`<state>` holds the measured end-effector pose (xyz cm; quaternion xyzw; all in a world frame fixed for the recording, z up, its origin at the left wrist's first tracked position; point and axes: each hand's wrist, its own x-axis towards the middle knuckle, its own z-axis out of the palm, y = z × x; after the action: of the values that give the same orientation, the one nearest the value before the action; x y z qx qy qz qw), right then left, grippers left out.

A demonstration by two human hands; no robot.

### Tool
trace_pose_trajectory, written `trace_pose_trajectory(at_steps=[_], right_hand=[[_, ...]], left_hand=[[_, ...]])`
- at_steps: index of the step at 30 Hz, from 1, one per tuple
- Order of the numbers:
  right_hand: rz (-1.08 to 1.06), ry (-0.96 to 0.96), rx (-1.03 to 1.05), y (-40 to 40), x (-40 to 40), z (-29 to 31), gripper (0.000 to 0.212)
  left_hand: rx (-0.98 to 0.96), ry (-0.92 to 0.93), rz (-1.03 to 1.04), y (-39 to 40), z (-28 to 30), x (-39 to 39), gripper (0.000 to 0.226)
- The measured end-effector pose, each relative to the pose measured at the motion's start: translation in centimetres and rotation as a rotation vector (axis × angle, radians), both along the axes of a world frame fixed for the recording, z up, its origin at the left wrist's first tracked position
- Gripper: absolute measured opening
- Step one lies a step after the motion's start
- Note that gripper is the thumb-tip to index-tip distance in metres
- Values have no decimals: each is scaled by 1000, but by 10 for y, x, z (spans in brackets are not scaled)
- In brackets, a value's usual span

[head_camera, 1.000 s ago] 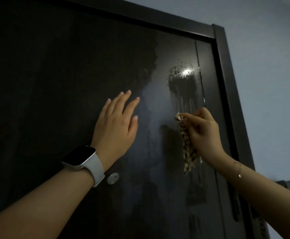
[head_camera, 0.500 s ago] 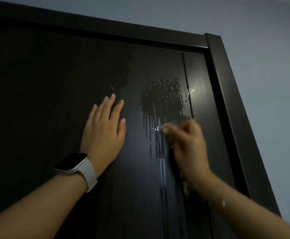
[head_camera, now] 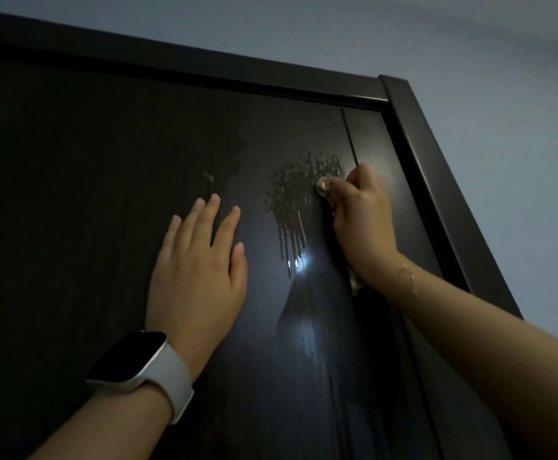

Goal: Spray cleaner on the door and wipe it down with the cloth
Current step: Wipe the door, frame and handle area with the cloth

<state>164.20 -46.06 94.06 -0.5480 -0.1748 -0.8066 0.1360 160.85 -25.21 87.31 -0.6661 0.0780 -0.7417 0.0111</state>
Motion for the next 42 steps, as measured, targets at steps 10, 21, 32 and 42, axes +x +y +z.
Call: trace_pose_trajectory(at_steps=[10,21,32,42], right_hand=[[-64,-33,-327,23,-15,-21,14],[-53,5,-404,12,-15,-59,36],[-23,22,-446,4,-13,-87,33],[-8,-5,-89,38,-6,-1,23]], left_hand=[[-8,-2,31,0,1,2,52],[18,-3,28,1,1,4,54],[23,-1,19,-1,0,2,55],[51,24,57,-2,3,-3,55]])
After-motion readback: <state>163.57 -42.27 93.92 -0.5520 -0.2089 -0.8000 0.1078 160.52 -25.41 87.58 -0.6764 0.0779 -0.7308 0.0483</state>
